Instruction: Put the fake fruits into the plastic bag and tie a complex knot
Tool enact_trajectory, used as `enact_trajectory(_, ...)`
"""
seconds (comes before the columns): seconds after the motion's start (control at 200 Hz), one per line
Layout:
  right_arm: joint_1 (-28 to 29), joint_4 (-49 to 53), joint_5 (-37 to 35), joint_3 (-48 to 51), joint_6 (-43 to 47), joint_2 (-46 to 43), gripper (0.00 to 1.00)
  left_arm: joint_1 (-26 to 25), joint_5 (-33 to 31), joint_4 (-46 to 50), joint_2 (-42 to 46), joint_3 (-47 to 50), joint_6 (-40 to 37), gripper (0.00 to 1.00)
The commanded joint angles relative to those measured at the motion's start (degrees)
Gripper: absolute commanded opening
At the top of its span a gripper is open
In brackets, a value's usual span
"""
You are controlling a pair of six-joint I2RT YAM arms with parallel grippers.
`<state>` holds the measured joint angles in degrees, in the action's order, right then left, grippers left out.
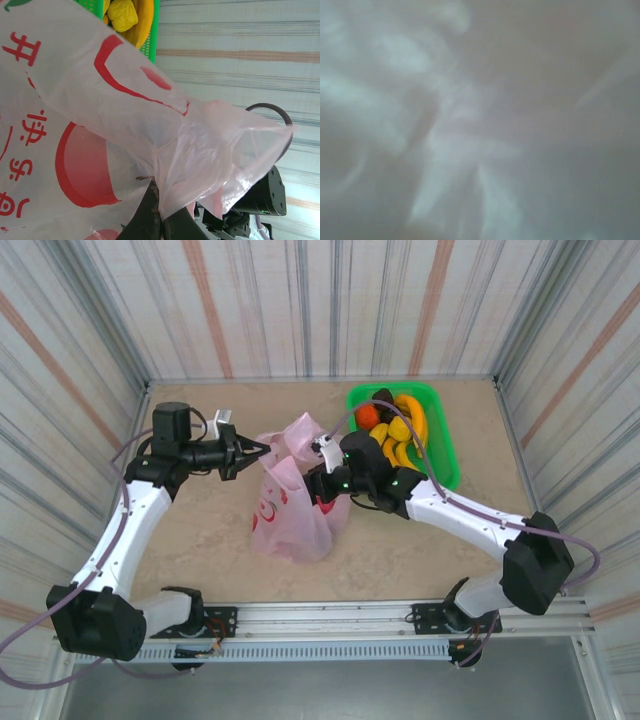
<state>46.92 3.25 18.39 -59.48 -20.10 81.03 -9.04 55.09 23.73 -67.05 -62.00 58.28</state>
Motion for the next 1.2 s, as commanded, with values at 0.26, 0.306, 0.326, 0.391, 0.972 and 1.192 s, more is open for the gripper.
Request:
enact_trajectory(0.26, -0.73, 0.73, -1.96, 3.02, 0.15, -7.16, 0.81, 0.59, 1.23, -0.57, 0.99, 0.22, -1.30, 0.00)
enact_trajectory(0.306, -0.89, 1.53, -1.87, 3.52, 0.06, -7.95, 0.81, 0.85, 1.09, -0.22, 0.94, 0.25, -1.50, 0.00)
enact_trajectory(0.326, -0.86, 2.00, -1.81, 3.71, 0.06, -8.31, 0.81, 0.99, 1.10, -0.17, 0.94, 0.27, -1.50, 0.00)
enact_trajectory(0.391, -0.94, 3.42, -1.67, 4.58, 0.15, -9.77, 0.81, 1.30, 1.09, -0.17, 0.86, 0.34, -1.50, 0.00)
enact_trajectory(0.972, -8.75, 23.04, 2.87, 8.83, 1.55, -27.78, 0.90, 1.36, 0.93, 0.62, -0.07, -0.78, -1.78, 0.00)
enact_trajectory(1.192, -13.52, 33.83, 1.44, 4.70, 1.55, -30.45, 0.99, 1.35, 0.73, 0.95, -0.05, -1.13, -1.83, 0.00)
